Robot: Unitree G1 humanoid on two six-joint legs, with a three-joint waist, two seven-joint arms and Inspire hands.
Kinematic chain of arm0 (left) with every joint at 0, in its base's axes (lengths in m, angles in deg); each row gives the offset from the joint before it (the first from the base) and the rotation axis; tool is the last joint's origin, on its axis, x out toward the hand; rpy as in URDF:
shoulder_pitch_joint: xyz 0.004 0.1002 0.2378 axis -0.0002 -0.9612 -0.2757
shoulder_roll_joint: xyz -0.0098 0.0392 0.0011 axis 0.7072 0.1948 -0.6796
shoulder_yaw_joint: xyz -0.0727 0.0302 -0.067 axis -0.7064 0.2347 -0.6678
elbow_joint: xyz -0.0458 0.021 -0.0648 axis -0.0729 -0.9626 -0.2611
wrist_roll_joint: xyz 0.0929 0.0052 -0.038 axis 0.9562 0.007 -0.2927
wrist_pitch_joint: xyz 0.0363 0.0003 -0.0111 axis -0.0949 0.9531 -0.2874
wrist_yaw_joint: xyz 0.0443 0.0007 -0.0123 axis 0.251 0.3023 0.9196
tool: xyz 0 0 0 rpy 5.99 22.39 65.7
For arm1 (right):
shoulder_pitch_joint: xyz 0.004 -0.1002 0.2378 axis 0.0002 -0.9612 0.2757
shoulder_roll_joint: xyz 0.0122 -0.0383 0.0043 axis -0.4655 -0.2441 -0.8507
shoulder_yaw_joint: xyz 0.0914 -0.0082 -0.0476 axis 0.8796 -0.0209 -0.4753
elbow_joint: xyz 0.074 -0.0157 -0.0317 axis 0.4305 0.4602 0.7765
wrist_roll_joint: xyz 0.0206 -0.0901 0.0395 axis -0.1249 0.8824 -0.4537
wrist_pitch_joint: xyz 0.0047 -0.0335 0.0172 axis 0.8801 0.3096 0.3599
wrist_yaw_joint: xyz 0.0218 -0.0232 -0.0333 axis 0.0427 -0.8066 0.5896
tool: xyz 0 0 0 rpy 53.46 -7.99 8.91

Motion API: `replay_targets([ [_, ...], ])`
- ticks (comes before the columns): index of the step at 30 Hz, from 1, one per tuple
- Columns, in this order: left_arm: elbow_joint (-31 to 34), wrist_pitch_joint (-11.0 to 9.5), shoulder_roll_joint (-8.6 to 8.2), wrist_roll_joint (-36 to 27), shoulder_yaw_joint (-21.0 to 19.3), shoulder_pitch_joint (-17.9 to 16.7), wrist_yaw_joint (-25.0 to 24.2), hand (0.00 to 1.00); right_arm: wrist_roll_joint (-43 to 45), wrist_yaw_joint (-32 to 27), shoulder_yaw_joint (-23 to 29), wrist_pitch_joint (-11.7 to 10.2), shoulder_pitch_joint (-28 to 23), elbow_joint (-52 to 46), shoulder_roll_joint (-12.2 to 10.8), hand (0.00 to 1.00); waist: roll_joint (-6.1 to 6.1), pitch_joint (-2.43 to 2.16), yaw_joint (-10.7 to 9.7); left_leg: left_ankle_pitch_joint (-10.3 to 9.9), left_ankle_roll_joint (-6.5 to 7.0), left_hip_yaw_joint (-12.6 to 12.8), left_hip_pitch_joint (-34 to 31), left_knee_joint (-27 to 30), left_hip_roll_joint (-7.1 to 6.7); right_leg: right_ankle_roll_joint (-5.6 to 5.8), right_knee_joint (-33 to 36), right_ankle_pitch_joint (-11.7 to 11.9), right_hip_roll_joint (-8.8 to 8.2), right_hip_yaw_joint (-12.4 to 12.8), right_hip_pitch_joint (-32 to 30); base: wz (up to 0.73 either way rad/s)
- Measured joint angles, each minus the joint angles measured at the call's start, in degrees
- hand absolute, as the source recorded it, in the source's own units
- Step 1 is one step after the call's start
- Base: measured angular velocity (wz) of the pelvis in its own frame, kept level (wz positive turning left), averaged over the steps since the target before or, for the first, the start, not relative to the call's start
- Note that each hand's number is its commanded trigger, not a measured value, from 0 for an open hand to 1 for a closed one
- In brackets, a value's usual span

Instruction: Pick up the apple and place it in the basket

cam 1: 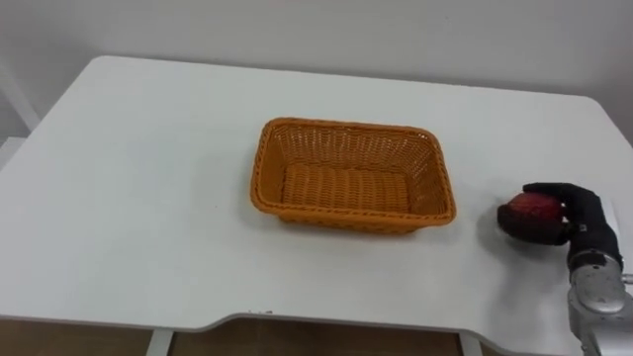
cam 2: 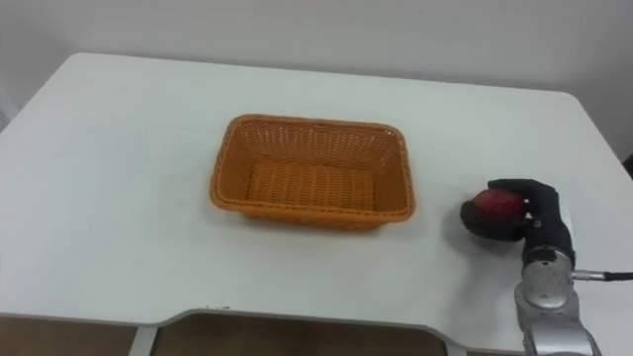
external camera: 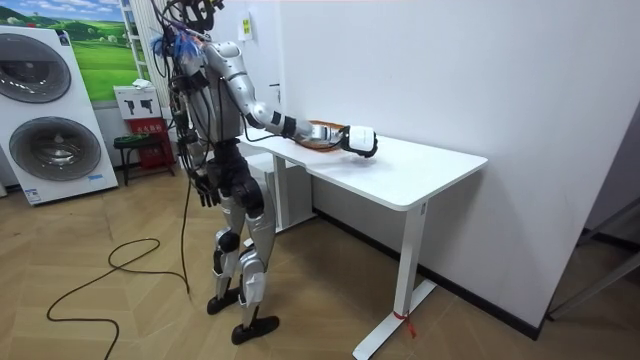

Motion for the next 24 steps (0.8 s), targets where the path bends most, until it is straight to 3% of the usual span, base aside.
replay_targets([
  [13, 0.52, 0.59, -0.26, 0.61, 0.43, 0.84, 0.79, 0.00, 0.31, -2.95, -0.10, 0.44, -0.04, -23.73, -0.03, 1.00, -0.87, 0.10, -0.74, 0.01, -0.01, 0.01, 0.37, -0.46, 0.06, 0.02, -0.07, 0.01, 0.19, 0.27, -0.13, -0.01],
  [19, 0.43, 0.06, -0.34, 0.62, 0.44, 0.92, 1.30, 0.00, 3.68, -3.03, -0.42, -0.12, -0.04, -25.90, -0.10, 1.00, -0.77, 0.33, 0.06, 0.00, -0.01, 0.23, 0.60, -0.55, 0.09, 0.02, -0.13, 0.01, 0.26, 0.85, 0.20, 0.00],
  [24, 0.28, 0.07, -0.39, 1.13, 0.43, 1.31, 1.28, 0.00, 6.58, -2.29, -1.45, 0.00, -0.04, -28.21, -0.25, 1.00, -0.47, 0.18, 0.45, 0.00, -0.01, 0.35, -0.77, -0.42, 0.15, -0.08, 0.41, 0.07, 0.28, 0.68, -1.30, -0.01],
])
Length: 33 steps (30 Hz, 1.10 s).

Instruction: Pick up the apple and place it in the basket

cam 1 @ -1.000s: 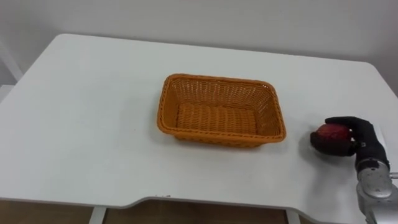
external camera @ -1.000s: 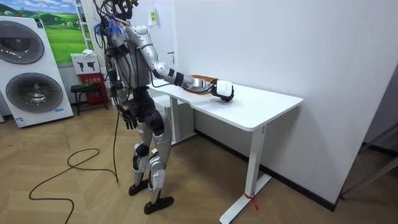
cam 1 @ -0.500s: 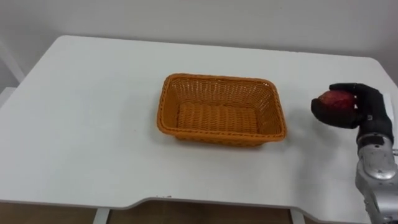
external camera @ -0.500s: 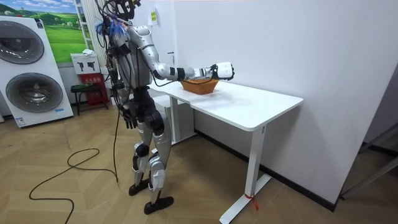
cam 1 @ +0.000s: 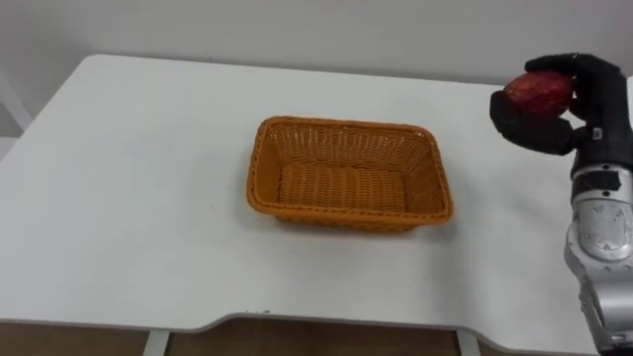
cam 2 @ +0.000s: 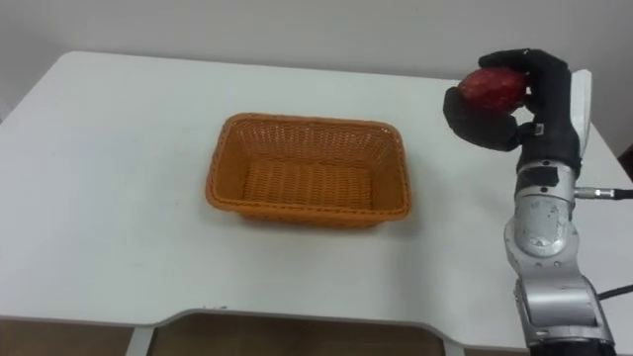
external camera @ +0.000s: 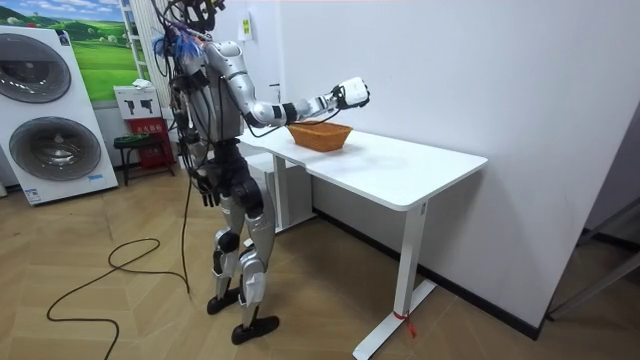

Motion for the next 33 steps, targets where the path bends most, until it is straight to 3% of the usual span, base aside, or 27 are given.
replay_targets([
  [5, -0.31, 0.05, 0.03, -0.26, 0.18, 0.72, 0.02, 0.00, -0.73, 2.10, -4.37, -0.03, 0.02, -5.45, 0.00, 1.00, 0.34, -0.01, 0.13, 0.04, -0.06, 0.18, -0.22, 0.18, 0.05, 0.00, 0.49, 0.00, -0.02, 0.14, -0.54, -0.02],
  [7, -1.86, -0.47, 0.06, -0.41, 0.80, 2.07, 0.22, 0.00, -0.70, 3.29, -6.92, -0.05, 0.22, -6.14, -0.02, 1.00, 0.42, 0.05, 1.05, 0.04, -0.06, 0.26, -0.13, 0.15, 0.04, 0.00, 0.42, 0.00, -0.03, 0.29, -0.47, 0.00],
  [18, -2.20, -0.88, -0.31, -0.41, 5.12, 3.14, 0.40, 0.00, 0.40, 8.09, -11.86, -0.04, 0.75, -8.60, -0.76, 1.00, 0.55, 0.15, 2.51, 0.04, -0.06, 0.29, -0.25, 0.15, 0.05, 0.01, 0.34, 0.01, -0.01, 0.14, -0.57, 0.00],
  [20, -2.16, -0.88, -0.34, -0.44, 5.20, 3.29, 0.38, 0.00, 0.96, 9.13, -12.42, -0.04, 0.75, -8.64, -1.60, 0.13, 0.54, 0.14, 2.50, 0.04, -0.06, 0.29, -0.28, 0.23, 0.06, 0.00, 0.34, 0.01, -0.01, 0.12, -0.58, 0.00],
  [21, -2.16, -0.89, -0.31, -0.47, 5.21, 3.30, 0.37, 0.00, 1.20, 9.46, -12.80, -0.04, 0.75, -8.90, -1.79, 0.00, 0.55, 0.14, 2.54, 0.04, -0.06, 0.25, -0.39, 0.29, 0.06, 0.00, 0.35, 0.02, -0.03, 0.03, -0.58, 0.00],
  [28, -2.07, -1.11, 0.14, -0.45, 6.36, 3.60, -0.07, 0.00, 5.50, 10.50, -15.81, -0.05, 0.78, -9.34, -2.30, 0.00, 0.17, -0.12, 2.72, 0.04, -0.06, -0.11, -0.27, 0.40, 0.04, -0.03, 0.36, 0.04, -0.10, -0.35, -0.50, 0.01],
  [33, -2.07, -1.19, 0.14, -0.46, 6.76, 3.73, -0.07, 0.00, 6.02, 10.74, -16.84, -0.05, 0.77, -9.39, -2.35, 0.00, 0.29, -0.05, 2.73, 0.04, -0.06, -0.38, -0.17, 0.41, 0.03, -0.03, 0.35, 0.04, -0.13, -0.55, -0.28, 0.00],
])
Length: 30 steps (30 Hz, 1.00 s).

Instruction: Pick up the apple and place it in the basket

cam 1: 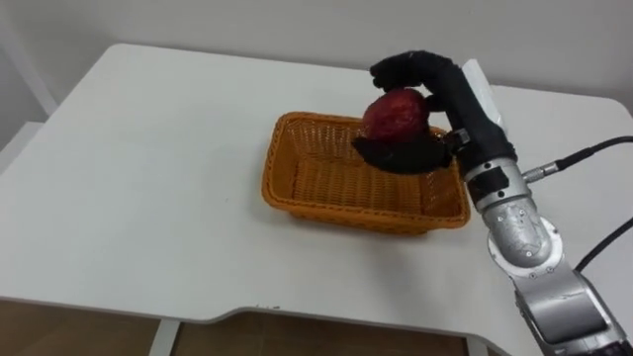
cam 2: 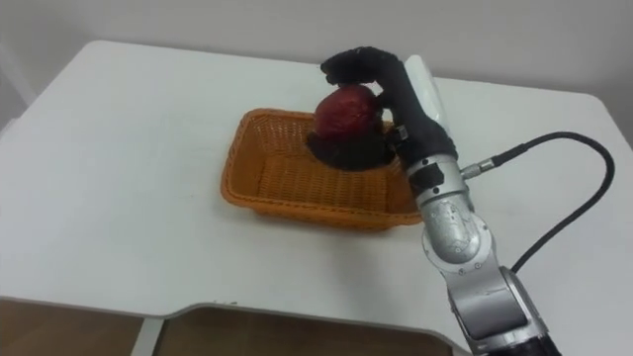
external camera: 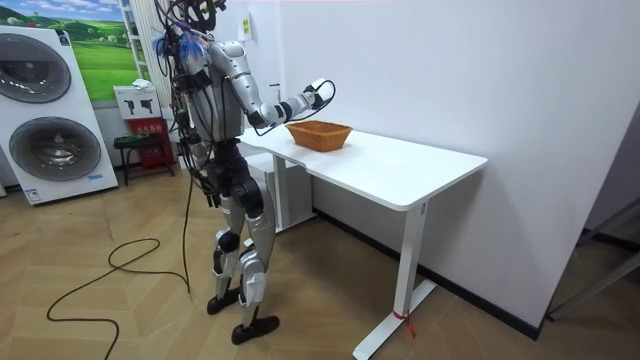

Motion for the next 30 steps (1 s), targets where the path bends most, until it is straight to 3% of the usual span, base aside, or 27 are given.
replay_targets([
  [12, 0.00, 0.01, -0.08, -0.04, 0.16, -0.02, 0.00, 0.00, -0.07, 0.22, 0.01, 0.00, -0.04, -0.01, -0.09, 0.00, 0.49, 0.28, -0.11, 0.00, 0.00, 0.10, 0.01, 0.00, 0.01, -0.01, -0.01, 0.01, 0.00, -0.05, 0.00, 0.00],
  [17, 0.00, 0.08, -0.25, -0.14, 0.15, -0.12, 0.01, 0.00, -2.33, 0.40, 0.07, 0.00, -0.03, -0.34, -0.09, 0.00, 0.75, 0.00, -0.42, 0.00, 0.00, 0.06, -0.20, -0.02, -0.01, -0.01, -0.01, 0.01, 0.01, -0.15, -0.03, 0.00],
  [20, -0.01, 0.15, -0.46, -0.23, 0.02, -0.63, 0.08, 0.00, -3.36, 0.43, 0.30, 0.00, -0.03, -0.40, -0.09, 0.00, 0.90, -0.42, -1.28, 0.00, 0.00, -0.16, -0.12, -0.08, -0.04, 0.00, -0.03, 0.01, 0.00, -0.22, 0.12, 0.02],
  [26, -0.60, -0.76, -0.42, -1.07, -1.10, -1.69, 0.19, 0.00, -3.35, -1.45, 5.20, -0.28, -0.05, -4.18, -0.04, 0.00, 0.22, -0.38, -2.55, 0.01, 0.00, -0.60, 0.43, -0.06, -0.03, 0.00, -0.04, 0.01, -0.01, -0.31, 0.81, 0.03],
  [28, -0.68, -1.03, -0.41, -1.01, -1.34, -2.30, 0.20, 0.00, -3.28, -3.27, 8.84, -2.57, -0.06, -4.61, -0.01, 0.00, -0.24, -0.08, -2.95, 0.01, 0.00, -0.52, 0.68, -0.05, -0.04, 0.00, -0.19, 0.01, -0.01, -0.32, 1.08, 0.00],
  [30, -1.15, -1.64, -0.57, -1.01, -2.13, -2.89, 0.21, 0.00, -3.04, -4.97, 11.71, -2.72, -0.24, -5.77, -0.04, 0.00, -0.61, -0.09, -3.53, 0.01, 0.00, -0.47, 0.68, -0.08, -0.05, 0.00, -0.32, 0.01, 0.00, -0.29, 1.13, 0.00],
])
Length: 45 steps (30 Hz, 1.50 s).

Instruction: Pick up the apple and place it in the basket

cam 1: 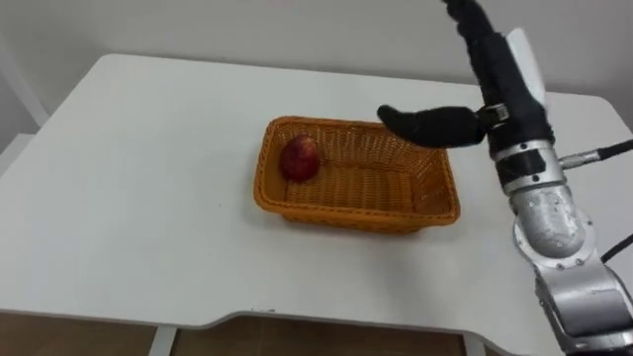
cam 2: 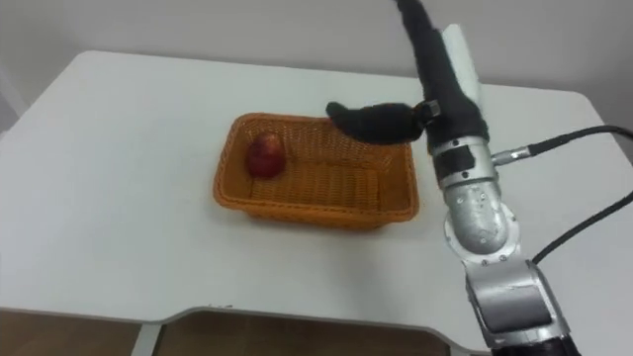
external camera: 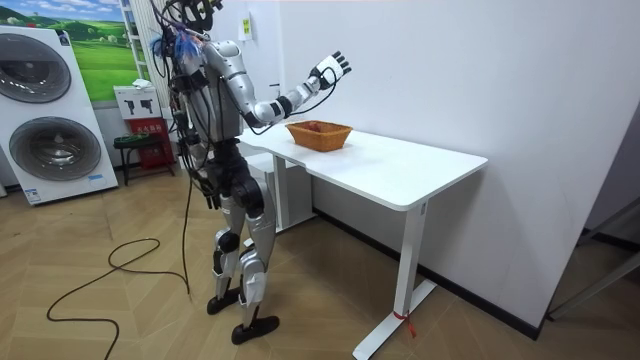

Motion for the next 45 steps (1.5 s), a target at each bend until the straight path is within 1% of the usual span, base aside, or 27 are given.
replay_targets([
  [2, -0.80, -0.33, -0.29, -0.04, -1.72, -0.56, 0.12, 0.00, 0.23, -2.53, 3.75, -1.40, 0.01, -1.32, 0.01, 0.00, -0.02, 0.02, -0.94, 0.00, 0.00, -0.09, 0.09, -0.02, -0.02, 0.04, -0.26, 0.03, 0.05, 0.00, 0.35, 0.00],
  [4, -0.79, -0.52, -0.31, -0.14, -3.56, -1.38, 1.11, 0.00, 0.22, -8.24, 8.94, -3.39, -0.01, -1.79, 0.32, 0.00, 0.04, 0.02, -1.69, -0.01, -0.01, 0.16, 0.39, -0.19, 0.05, 0.04, -0.42, 0.05, 0.14, 0.07, 0.63, 0.00],
  [5, -0.63, -0.59, -0.29, -0.16, -3.60, -1.65, 1.45, 0.00, 0.22, -9.53, 10.04, -3.65, 0.00, -1.82, 0.41, 0.00, 0.06, 0.02, -2.15, -0.01, -0.01, 0.15, 0.41, -0.23, 0.06, 0.04, -0.45, 0.05, 0.14, 0.02, 0.69, 0.00],
  [6, -0.02, -0.87, -0.30, -0.07, -4.00, -2.57, 1.60, 0.00, 0.38, -12.11, 12.09, -3.82, -0.22, -2.06, 0.75, 0.00, -0.15, -0.17, -2.69, -0.01, -0.01, 0.26, 0.50, -0.37, 0.05, 0.04, -0.43, 0.05, 0.15, 0.08, 0.60, -0.06],
  [8, -0.11, -1.52, -0.38, -0.02, -5.95, -3.53, 1.61, 0.00, -0.04, -15.75, 15.78, -3.92, -0.84, -2.16, 1.67, 0.00, 0.04, -0.19, -3.14, -0.01, -0.01, 0.59, 0.56, -0.54, 0.05, 0.04, -0.42, 0.05, 0.19, 0.48, 0.37, -0.09],
  [10, -0.19, -1.60, -0.37, -0.04, -7.99, -4.15, 2.76, 0.00, -0.31, -22.37, 20.62, -4.16, -1.33, -2.04, 2.30, 0.00, 0.11, -0.23, -4.22, -0.01, 0.00, 0.73, 0.55, -0.76, 0.01, 0.05, -0.42, 0.04, 0.18, 0.62, 0.17, -0.05],
  [11, -0.20, -1.59, -0.36, -0.04, -8.37, -4.24, 2.99, 0.00, -0.27, -24.20, 21.82, -4.29, -1.49, -1.88, 2.38, 0.00, 0.09, -0.24, -4.52, -0.01, -0.01, 0.83, 0.54, -0.77, 0.02, 0.05, -0.44, 0.04, 0.19, 0.69, 0.13, -0.03],
  [13, 0.30, -1.56, -0.47, -0.04, -10.00, -4.77, 3.88, 0.00, -0.45, -29.99, 26.61, -4.49, -3.17, -0.61, 2.51, 0.00, -0.09, -0.32, -5.60, -0.01, 0.00, 1.25, 0.55, -0.81, 0.04, 0.06, -0.49, 0.03, 0.23, 1.05, -0.08, -0.08],
  [14, 0.39, -1.56, -0.53, -0.03, -10.34, -4.82, 3.95, 0.00, -0.55, -31.16, 27.88, -4.49, -3.81, -0.34, 2.50, 0.00, -0.09, -0.33, -5.70, -0.01, 0.00, 1.42, 0.52, -0.80, 0.04, 0.06, -0.50, 0.03, 0.27, 1.31, -0.21, -0.13],
  [16, 0.70, -1.43, -0.70, -0.01, -10.32, -5.19, 4.21, 0.00, -1.89, -36.03, 31.53, -4.54, -5.54, 1.74, 2.49, 0.00, -0.14, -0.33, -7.05, -0.01, 0.00, 1.51, 0.42, -0.84, 0.00, 0.07, -0.52, 0.04, 0.22, 1.36, -0.38, -0.06],
  [19, 0.98, -0.99, -0.71, -0.03, -10.27, -4.92, 4.95, 0.00, -5.43, -41.64, 34.36, -4.48, -6.75, 6.76, 2.50, 0.00, -0.27, -0.39, -8.37, -0.01, 0.00, 2.10, 0.43, -0.87, 0.10, 0.06, -0.42, 0.04, 0.35, 1.97, -0.71, -0.09],
  [21, 1.73, -0.46, -0.72, 0.02, -10.25, -4.94, 5.12, 0.00, -8.92, -43.61, 34.72, -4.27, -9.11, 9.20, 2.49, 0.00, -0.03, -0.66, -8.48, -0.01, 0.00, 2.89, 0.48, -1.20, 0.22, 0.01, -0.37, 0.07, 0.53, 2.83, -1.13, -0.20],
  [23, 2.54, 0.50, -0.80, -0.01, -10.21, -4.95, 5.86, 0.00, -13.66, -44.78, 34.80, -4.20, -11.19, 12.83, 2.44, 0.00, -0.26, -0.55, -9.01, -0.01, 0.00, 2.99, 0.50, -1.19, 0.16, 0.06, -0.35, 0.17, 0.50, 3.04, -1.18, -0.06],
  [24, 2.87, 1.01, -0.76, -0.08, -10.17, -4.65, 6.54, 0.00, -16.51, -44.92, 34.80, -4.10, -12.35, 17.31, 2.29, 0.00, 0.50, -0.75, -9.18, -0.02, 0.02, 3.05, 0.45, -1.11, 0.15, 0.10, -0.34, 0.20, 0.47, 3.12, -1.19, 0.00],
  [25, 2.85, 1.47, -0.78, -0.11, -10.15, -4.09, 6.89, 0.00, -19.95, -44.73, 34.76, -3.23, -12.95, 21.75, 1.75, 0.00, 0.30, -0.56, -9.21, -0.03, 0.04, 3.18, 0.38, -1.13, 0.16, 0.11, -0.32, 0.28, 0.48, 3.21, -1.37, -0.04],
  [26, 2.86, 1.67, -0.84, -0.10, -10.15, -3.81, 7.08, 0.00, -22.21, -44.51, 34.69, -2.87, -13.31, 23.61, 1.21, 0.00, 0.38, -0.62, -9.16, -0.04, 0.04, 3.26, 0.27, -1.19, 0.17, 0.09, -0.34, 0.33, 0.50, 3.26, -1.49, -0.04],
  [28, 3.19, 2.54, -1.04, -0.03, -10.23, -2.93, 7.45, 0.00, -28.94, -42.98, 33.98, -1.24, -15.04, 33.82, -0.81, 0.00, 0.74, -0.70, -9.10, -0.04, 0.04, 2.96, 0.04, -1.36, 0.20, 0.05, -0.35, 0.40, 0.53, 3.18, -1.56, 0.02],
  [29, 3.33, 2.61, -1.15, -0.02, -10.27, -2.96, 7.45, 0.00, -30.35, -42.41, 34.00, -0.72, -15.22, 35.95, -1.37, 0.00, 0.56, -0.56, -9.07, -0.04, 0.04, 2.94, 0.04, -1.52, 0.20, 0.05, -0.35, 0.40, 0.53, 3.18, -1.56, 0.03],
  [30, 3.45, 2.87, -1.42, -0.04, -10.27, -2.95, 7.42, 0.00, -33.16, -41.47, 33.88, 0.04, -15.35, 41.09, -2.34, 0.00, 0.70, -0.68, -9.08, -0.04, 0.04, 2.92, 0.10, -1.65, 0.19, 0.05, -0.35, 0.40, 0.54, 3.10, -1.58, 0.00],
  [31, 3.57, 3.18, -1.60, -0.05, -10.35, -2.82, 7.42, 0.00, -35.65, -40.26, 33.33, 0.75, -15.68, 46.34, -2.77, 0.00, 1.35, -0.65, -9.01, -0.04, 0.04, 2.94, 0.15, -1.75, 0.14, 0.05, -0.40, 0.39, 0.52, 3.16, -1.57, 0.00],
  [32, 3.58, 3.30, -1.65, -0.02, -10.37, -2.73, 7.43, 0.00, -36.60, -39.48, 32.88, 0.85, -15.70, 49.30, -2.85, 0.00, 1.61, -0.62, -8.84, -0.04, 0.04, 2.99, 0.17, -1.79, 0.13, 0.07, -0.39, 0.39, 0.52, 3.20, -1.58, 0.00],
  [34, 3.57, 3.46, -1.77, -0.04, -10.98, -2.64, 7.41, 0.00, -38.42, -35.34, 29.38, 2.75, -15.81, 59.53, -3.40, 0.00, 2.21, -0.58, -8.48, -0.03, 0.03, 3.19, 0.24, -1.50, 0.16, 0.06, -0.50, 0.35, 0.55, 3.46, -1.64, -0.04],
  [36, 3.57, 3.52, -2.08, -0.01, -11.76, -2.93, 7.12, 0.00, -38.91, -31.37, 28.64, 4.08, -15.81, 63.95, -4.54, 0.00, 2.16, -0.58, -8.36, -0.03, 0.03, 3.23, 0.24, -1.28, 0.11, 0.07, -0.48, 0.22, 0.52, 3.81, -1.65, -0.02],
  [38, 3.56, 3.73, -2.24, -0.02, -11.80, -3.09, 6.30, 0.00, -39.68, -27.22, 27.24, 4.90, -15.71, 68.62, -4.52, 0.00, 1.94, -0.54, -8.30, -0.03, 0.03, 3.21, 0.43, -1.27, -0.02, 0.19, -0.47, 0.09, 0.37, 3.82, -1.79, 0.00],
  [40, 3.56, 3.87, -2.25, -0.04, -12.57, -3.12, 5.85, 0.00, -40.11, -21.40, 23.98, 6.00, -15.75, 74.26, -5.06, 0.00, 1.31, -0.43, -7.51, -0.03, 0.03, 3.29, 0.50, -1.29, 0.00, 0.20, -0.58, 0.07, 0.43, 4.03, -1.81, -0.04],
  [44, 3.76, 4.17, -2.22, 0.06, -12.59, -3.12, 4.44, 0.00, -39.70, -12.27, 18.07, 8.51, -16.10, 81.66, -5.47, 0.00, 0.81, -0.24, -6.06, -0.04, 0.04, 3.05, 0.56, -1.24, -0.02, 0.21, -0.74, 0.06, 0.37, 3.84, -1.53, 0.03],
  [45, 3.76, 4.74, -2.23, 0.19, -12.60, -2.93, 4.20, 0.00, -38.81, -9.44, 16.67, 9.35, -16.31, 82.99, -5.82, 0.00, 0.79, -0.23, -5.43, -0.04, 0.04, 3.06, 0.56, -1.24, -0.01, 0.21, -0.75, 0.07, 0.38, 3.80, -1.49, 0.00],
])
